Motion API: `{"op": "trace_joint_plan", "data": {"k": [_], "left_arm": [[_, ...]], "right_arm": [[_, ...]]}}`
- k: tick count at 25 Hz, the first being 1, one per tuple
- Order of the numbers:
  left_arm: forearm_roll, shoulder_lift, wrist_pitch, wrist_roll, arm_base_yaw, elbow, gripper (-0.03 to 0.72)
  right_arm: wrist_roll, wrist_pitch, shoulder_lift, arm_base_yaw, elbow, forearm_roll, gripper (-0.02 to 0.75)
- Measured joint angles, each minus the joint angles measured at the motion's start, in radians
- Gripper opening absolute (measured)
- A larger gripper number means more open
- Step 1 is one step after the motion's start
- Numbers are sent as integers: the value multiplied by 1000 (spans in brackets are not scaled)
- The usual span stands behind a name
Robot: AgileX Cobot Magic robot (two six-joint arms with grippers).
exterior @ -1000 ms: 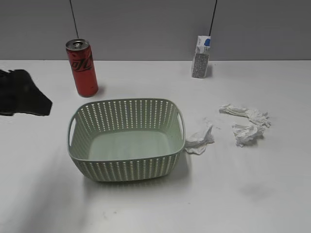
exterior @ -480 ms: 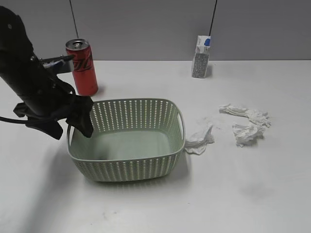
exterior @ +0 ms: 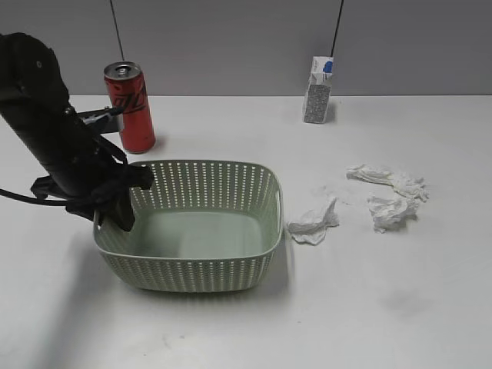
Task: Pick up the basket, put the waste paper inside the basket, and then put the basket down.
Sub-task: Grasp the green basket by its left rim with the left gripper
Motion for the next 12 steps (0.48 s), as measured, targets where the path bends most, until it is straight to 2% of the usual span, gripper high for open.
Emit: {"op": "trace_joint_plan", "data": {"k": [6,9,12], "left_arm": [[6,-10,3,-1,2,0,15],[20,-57,-5,-2,14,0,-1],[102,-101,-2,-35,18,-29,-1]], "right_arm": [[0,0,0,0,0,0,591],[0,0,0,0,0,0,591],[0,-1,18,0,0,0,591]]}}
